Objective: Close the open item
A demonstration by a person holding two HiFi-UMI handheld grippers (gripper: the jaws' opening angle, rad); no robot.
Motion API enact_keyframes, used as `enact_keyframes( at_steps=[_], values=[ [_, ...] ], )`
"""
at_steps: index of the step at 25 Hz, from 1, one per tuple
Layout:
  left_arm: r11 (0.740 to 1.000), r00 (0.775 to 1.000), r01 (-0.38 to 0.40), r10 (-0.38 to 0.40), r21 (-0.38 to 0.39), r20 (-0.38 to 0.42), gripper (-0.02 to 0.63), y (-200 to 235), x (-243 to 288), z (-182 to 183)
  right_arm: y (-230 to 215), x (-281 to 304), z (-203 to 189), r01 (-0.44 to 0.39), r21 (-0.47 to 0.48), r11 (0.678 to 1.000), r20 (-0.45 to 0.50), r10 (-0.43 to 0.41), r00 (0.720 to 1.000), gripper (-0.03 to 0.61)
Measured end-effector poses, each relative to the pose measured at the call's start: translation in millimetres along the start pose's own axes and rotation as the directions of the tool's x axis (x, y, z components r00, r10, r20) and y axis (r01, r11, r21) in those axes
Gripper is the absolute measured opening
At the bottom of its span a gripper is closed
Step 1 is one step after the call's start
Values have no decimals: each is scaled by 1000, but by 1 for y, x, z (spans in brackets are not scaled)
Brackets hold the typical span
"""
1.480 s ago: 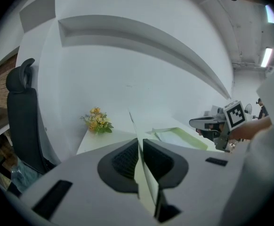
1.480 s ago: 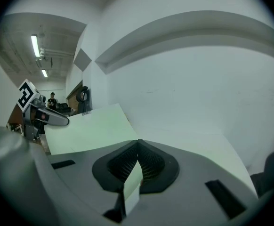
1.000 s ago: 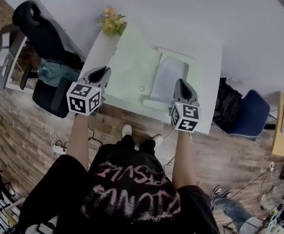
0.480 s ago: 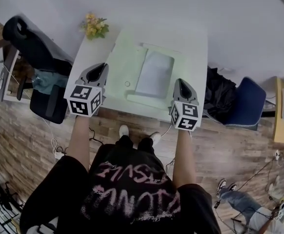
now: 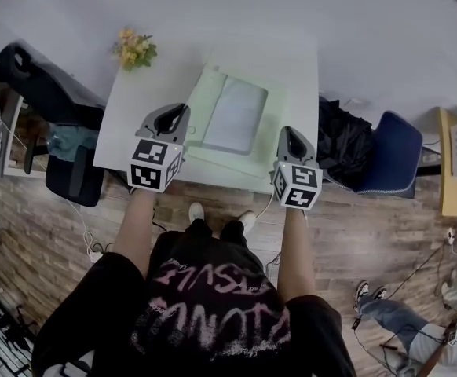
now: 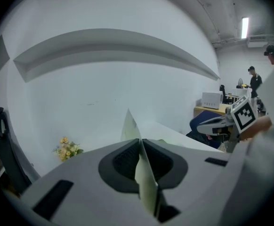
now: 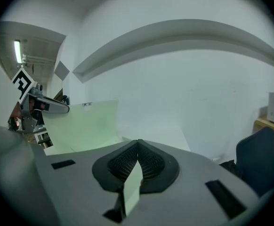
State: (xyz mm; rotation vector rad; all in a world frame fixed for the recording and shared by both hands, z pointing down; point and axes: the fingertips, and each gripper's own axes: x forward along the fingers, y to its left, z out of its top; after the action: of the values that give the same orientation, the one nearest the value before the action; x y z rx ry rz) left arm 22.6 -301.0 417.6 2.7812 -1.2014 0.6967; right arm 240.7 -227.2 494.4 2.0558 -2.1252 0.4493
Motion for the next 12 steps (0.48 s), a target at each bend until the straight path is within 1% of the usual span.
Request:
enact_keyframes(
  at_steps=[5,10,12],
  values=[
    [997,997,75,-74,31,-22,29,-38,14,-4,-10,-3,-14,12,24,1000,-18,-11,1000,9],
    [985,988,139,-131,103,-76,29,-78,29,-16,-15,-4,-25,9,35,999,-39,-8,999,9],
    [980,984,162,-152,114,-92,29,-91,35,-17,-18,-5,-28,11,42,999,-44,-9,999,9]
  ],
)
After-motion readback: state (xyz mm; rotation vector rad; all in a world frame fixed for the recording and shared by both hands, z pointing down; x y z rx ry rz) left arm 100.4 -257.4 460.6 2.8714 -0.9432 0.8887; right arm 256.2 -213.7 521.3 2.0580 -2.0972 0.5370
